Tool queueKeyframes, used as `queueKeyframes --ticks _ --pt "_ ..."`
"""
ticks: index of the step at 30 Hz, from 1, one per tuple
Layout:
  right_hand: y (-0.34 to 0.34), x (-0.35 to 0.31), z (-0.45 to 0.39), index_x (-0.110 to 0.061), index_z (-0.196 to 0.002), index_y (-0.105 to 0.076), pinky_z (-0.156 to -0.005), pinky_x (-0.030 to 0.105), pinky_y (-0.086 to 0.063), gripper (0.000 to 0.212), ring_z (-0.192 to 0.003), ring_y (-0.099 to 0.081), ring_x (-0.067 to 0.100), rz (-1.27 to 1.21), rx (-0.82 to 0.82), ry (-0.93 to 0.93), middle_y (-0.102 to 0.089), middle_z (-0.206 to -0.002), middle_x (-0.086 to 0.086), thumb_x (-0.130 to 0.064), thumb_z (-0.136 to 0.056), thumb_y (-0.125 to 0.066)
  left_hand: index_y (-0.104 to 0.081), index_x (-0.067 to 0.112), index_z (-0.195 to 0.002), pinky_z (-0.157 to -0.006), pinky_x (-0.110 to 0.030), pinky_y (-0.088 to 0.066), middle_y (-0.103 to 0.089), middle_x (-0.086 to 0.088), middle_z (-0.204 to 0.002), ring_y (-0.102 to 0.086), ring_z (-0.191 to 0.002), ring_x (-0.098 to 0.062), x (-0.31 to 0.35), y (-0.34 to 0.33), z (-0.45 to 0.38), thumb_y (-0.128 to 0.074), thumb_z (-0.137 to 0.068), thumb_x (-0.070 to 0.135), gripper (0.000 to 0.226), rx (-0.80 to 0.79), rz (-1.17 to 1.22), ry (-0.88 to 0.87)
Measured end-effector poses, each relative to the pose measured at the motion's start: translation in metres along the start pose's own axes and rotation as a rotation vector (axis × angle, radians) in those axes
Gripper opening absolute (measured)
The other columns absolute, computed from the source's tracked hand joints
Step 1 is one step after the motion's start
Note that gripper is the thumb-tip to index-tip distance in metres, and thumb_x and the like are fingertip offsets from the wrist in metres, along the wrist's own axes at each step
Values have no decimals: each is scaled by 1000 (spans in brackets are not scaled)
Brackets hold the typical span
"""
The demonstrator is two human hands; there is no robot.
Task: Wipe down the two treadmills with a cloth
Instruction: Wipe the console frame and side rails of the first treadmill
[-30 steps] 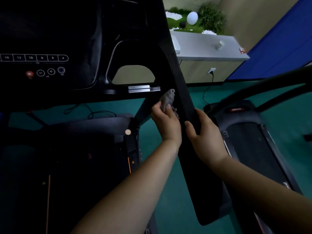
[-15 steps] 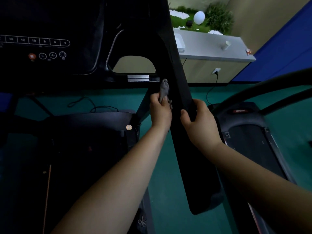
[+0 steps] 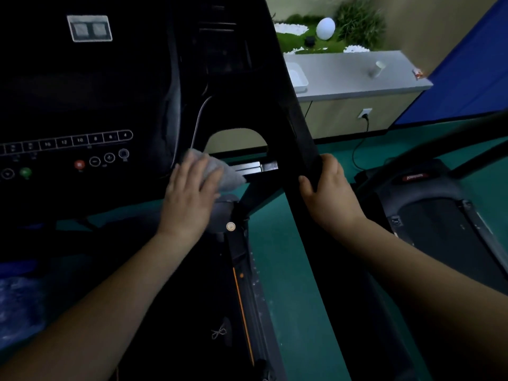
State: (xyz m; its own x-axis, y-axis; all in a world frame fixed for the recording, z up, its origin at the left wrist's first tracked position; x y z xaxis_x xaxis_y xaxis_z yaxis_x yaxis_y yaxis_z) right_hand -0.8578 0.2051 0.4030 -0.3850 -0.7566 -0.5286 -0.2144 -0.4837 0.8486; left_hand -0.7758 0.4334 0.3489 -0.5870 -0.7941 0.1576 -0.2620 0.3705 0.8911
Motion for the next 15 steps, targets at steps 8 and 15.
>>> queueKeyframes --ticks 8,15 --pt "1 2 1 -10 -130 -38 -87 38 -43 44 -109 -52 33 4 30 -1 -49 -124 14 -32 -94 -52 -45 13 -119 -97 -48 -45 -56 -20 -129 -54 -117 -40 101 -43 -56 -44 -85 18 34 -72 33 -256" --pt "4 2 2 -10 -135 -35 -92 35 -41 50 -113 -51 31 -38 8 -19 -48 -128 13 -33 -94 -54 -57 11 -127 -88 -45 -48 -54 -22 -130 -55 -111 -40 45 -22 -35 -39 -81 12 49 -88 -29 -314"
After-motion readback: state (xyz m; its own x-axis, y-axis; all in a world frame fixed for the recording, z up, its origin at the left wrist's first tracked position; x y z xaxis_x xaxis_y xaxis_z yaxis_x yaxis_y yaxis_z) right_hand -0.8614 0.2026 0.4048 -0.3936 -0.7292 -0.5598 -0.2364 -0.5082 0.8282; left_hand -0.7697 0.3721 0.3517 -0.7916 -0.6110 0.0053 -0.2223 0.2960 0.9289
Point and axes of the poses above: each hand's wrist, its own z-axis away from the middle knuckle, its own y-axis out of the back of the hand, x = y × z, the point moved 8 cm from there along -z, towards the middle knuckle
